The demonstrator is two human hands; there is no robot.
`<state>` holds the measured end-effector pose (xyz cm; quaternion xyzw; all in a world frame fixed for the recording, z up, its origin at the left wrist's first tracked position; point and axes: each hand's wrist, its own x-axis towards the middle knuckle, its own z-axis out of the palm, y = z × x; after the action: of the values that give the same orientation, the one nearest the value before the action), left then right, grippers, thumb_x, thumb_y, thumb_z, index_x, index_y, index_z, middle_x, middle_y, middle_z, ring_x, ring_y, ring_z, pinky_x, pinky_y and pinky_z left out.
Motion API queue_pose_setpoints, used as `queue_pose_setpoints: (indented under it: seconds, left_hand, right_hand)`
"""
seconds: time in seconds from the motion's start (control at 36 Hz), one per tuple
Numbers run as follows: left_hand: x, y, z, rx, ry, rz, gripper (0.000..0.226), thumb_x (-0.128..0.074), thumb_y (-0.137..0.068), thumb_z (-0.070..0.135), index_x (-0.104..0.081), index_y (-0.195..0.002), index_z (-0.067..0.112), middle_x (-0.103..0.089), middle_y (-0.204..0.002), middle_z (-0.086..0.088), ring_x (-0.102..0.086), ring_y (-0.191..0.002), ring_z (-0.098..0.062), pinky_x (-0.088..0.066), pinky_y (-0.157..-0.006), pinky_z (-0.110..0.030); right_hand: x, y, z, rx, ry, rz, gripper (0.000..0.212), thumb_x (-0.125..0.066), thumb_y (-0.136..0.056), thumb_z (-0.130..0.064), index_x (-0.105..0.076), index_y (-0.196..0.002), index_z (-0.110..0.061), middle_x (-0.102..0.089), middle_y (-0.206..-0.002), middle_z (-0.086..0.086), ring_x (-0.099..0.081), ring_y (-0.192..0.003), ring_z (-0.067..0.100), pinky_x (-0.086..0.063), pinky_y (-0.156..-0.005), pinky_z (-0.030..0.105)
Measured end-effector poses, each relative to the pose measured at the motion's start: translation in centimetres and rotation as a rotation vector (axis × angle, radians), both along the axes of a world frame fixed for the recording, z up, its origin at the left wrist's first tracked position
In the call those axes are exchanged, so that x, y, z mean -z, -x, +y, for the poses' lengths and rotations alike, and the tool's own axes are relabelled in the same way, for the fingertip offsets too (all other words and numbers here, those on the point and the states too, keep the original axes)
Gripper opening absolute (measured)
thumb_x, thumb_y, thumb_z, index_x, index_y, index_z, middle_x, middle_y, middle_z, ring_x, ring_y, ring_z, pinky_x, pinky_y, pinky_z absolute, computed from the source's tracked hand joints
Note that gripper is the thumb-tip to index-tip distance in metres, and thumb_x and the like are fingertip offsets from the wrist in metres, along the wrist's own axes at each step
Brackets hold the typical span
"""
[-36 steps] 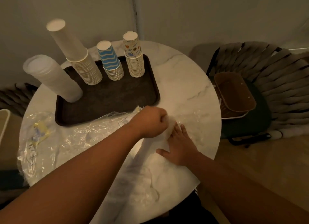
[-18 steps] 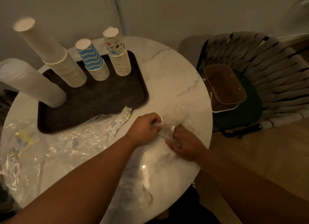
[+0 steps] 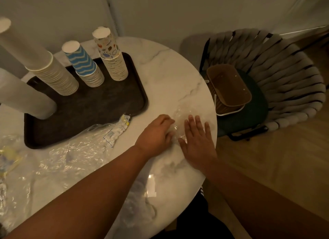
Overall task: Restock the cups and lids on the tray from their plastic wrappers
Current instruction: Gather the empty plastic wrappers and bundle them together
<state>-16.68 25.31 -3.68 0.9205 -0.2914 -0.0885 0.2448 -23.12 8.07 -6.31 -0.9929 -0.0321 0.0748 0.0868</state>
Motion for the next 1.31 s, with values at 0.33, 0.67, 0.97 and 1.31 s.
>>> queue_pose_setpoints:
  seconds: [0.33, 0.67, 0.97, 1.31]
  left_hand:
    - [2.2, -1.3, -0.4, 0.41, -0.388, -0.212, 0.052, -0.036, -0.095, 0.044, -0.064, -0.129, 0.018, -0.058, -0.139, -0.007, -0.052, -0.128, -0.038, -0.046, -0.101, -0.045]
    - [-1.7, -3.0, -1.3, 0.087, -0.076, 0.239, 0.026, -0.045, -0.102, 0.032, -0.061, -0.094, 0.014, -0.068, -0.091, -0.007, -0.061, -0.087, -0.027, -0.045, -0.075, -0.034]
    - [2.0, -1.6, -1.0, 0.327, -0.073, -0.287, 0.032, -0.057, -0.089, 0.024, -0.07, -0.113, 0.007, -0.067, -0.117, -0.017, -0.063, -0.107, -0.039, -0.053, -0.092, -0.048]
    - [2.8, -2.1, 1.1, 0.31, -0.605, -0.119, 0.065, 0.002, -0.094, 0.055, 0.01, -0.155, 0.032, 0.015, -0.163, 0.007, 0.014, -0.15, -0.03, 0.013, -0.118, -0.045]
  right_hand:
    - [0.9, -0.7, -1.6, -0.104, -0.068, 0.133, 0.088, -0.007, -0.083, -0.064, -0.001, -0.157, -0.015, 0.012, -0.163, 0.005, 0.014, -0.151, 0.024, 0.011, -0.12, 0.044]
    - [-2.1, -1.0, -2.2, 0.12, -0.449, -0.096, 0.037, -0.046, -0.101, -0.039, -0.07, -0.1, -0.01, -0.071, -0.088, 0.013, -0.066, -0.083, 0.033, -0.046, -0.073, 0.033]
    - [-0.9, -4.0, -2.1, 0.408, -0.47, -0.058, 0.022, -0.064, -0.091, -0.019, -0.06, -0.111, -0.009, -0.056, -0.106, 0.01, -0.054, -0.099, 0.025, -0.035, -0.08, 0.024]
    - [0.7, -1.5, -3.4, -0.032, 0.083, 0.192, 0.101, 0.033, -0.071, -0.071, 0.013, -0.155, -0.019, 0.017, -0.163, 0.005, 0.019, -0.149, 0.026, 0.013, -0.119, 0.045]
